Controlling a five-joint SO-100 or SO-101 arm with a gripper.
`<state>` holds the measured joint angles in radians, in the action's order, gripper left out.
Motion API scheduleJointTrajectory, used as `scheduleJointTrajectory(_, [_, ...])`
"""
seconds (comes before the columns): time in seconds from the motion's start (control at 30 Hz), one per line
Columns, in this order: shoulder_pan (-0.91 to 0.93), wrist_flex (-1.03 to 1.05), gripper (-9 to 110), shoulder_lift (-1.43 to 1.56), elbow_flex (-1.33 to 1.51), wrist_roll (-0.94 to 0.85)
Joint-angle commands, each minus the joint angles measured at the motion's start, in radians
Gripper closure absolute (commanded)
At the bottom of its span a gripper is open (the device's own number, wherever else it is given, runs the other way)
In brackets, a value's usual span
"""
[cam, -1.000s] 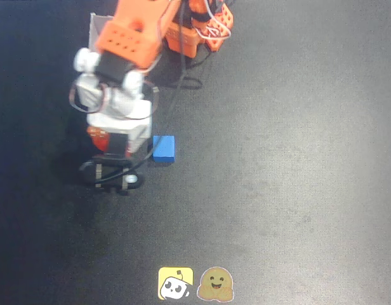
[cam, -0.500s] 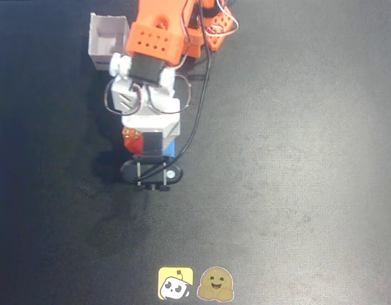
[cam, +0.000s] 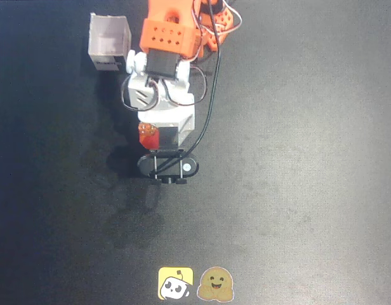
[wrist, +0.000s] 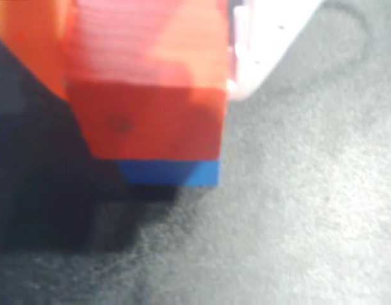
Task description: Put the red cube on top of the blue cube.
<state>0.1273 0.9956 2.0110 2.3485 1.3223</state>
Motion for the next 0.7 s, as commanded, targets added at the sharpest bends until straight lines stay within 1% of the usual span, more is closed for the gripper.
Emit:
scheduleJointTrajectory(0.0, [-0.006,-0.037,99,0.028,-0.005,0.009])
scheduleJointTrajectory(0.57, [0.006,-0.075,98,0.034,0.083,0.035])
scheduleJointTrajectory(0.67, [0.006,-0.075,96,0.055,0.098,0.044])
